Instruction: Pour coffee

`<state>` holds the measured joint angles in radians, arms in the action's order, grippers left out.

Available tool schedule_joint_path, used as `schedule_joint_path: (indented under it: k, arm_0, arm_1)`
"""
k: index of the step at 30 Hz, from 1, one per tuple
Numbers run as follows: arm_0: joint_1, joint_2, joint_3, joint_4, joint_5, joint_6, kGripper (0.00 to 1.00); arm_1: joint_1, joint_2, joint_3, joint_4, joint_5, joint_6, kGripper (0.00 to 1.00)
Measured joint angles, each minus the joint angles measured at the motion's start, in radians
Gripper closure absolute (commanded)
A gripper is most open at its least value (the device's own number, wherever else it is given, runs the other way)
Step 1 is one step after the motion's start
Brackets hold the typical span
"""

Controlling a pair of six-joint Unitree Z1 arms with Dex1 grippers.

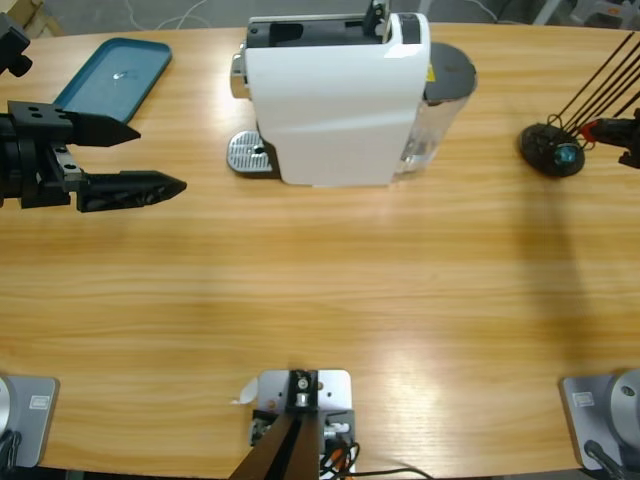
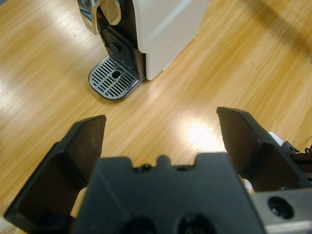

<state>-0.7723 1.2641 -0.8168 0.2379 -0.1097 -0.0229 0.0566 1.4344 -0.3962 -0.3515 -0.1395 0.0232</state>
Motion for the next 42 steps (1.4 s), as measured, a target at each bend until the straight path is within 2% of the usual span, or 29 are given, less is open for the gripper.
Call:
schedule_joint_path:
  k: [7, 13, 21, 32, 33, 34, 35, 36, 38, 42]
  arm_0:
    - [0.000, 0.000, 0.000, -0.006, 0.000, -0.001, 0.013]
    - [0.000, 0.000, 0.004, -0.009, 0.000, -0.007, 0.013]
    - [-0.005, -0.001, 0.008, -0.012, 0.000, -0.007, 0.013]
    - [-0.011, -0.011, 0.017, -0.016, 0.000, -0.007, 0.013]
    - [-0.011, -0.011, 0.018, -0.016, 0.000, -0.007, 0.013]
    - [-0.011, -0.011, 0.019, -0.016, 0.000, -0.007, 0.013]
    - [-0.011, -0.011, 0.019, -0.016, 0.000, -0.007, 0.013]
    - [-0.011, -0.011, 0.020, -0.016, 0.000, -0.007, 0.013]
    - [-0.013, -0.011, 0.022, -0.016, 0.000, -0.007, 0.013]
    - [-0.020, -0.011, 0.030, -0.018, 0.000, -0.007, 0.013]
  arm_1:
    - [0.000, -0.024, -0.007, 0.027, 0.000, 0.000, 1.000]
    - [0.000, -0.115, -0.096, 0.163, 0.000, 0.000, 1.000]
    - [0.005, -0.194, -0.199, 0.271, -0.003, 0.000, 1.000]
    - [0.069, -0.294, -0.338, 0.434, -0.050, 0.000, 0.992]
    - [0.078, -0.306, -0.347, 0.448, -0.055, 0.000, 0.791]
    - [0.087, -0.316, -0.349, 0.463, -0.057, 0.000, 0.456]
    - [0.094, -0.328, -0.349, 0.479, -0.059, 0.000, 0.210]
    - [0.101, -0.341, -0.349, 0.498, -0.061, 0.002, 0.059]
    - [0.122, -0.362, -0.349, 0.548, -0.061, 0.027, 0.001]
    - [0.179, -0.392, -0.315, 0.625, -0.071, 0.123, 0.013]
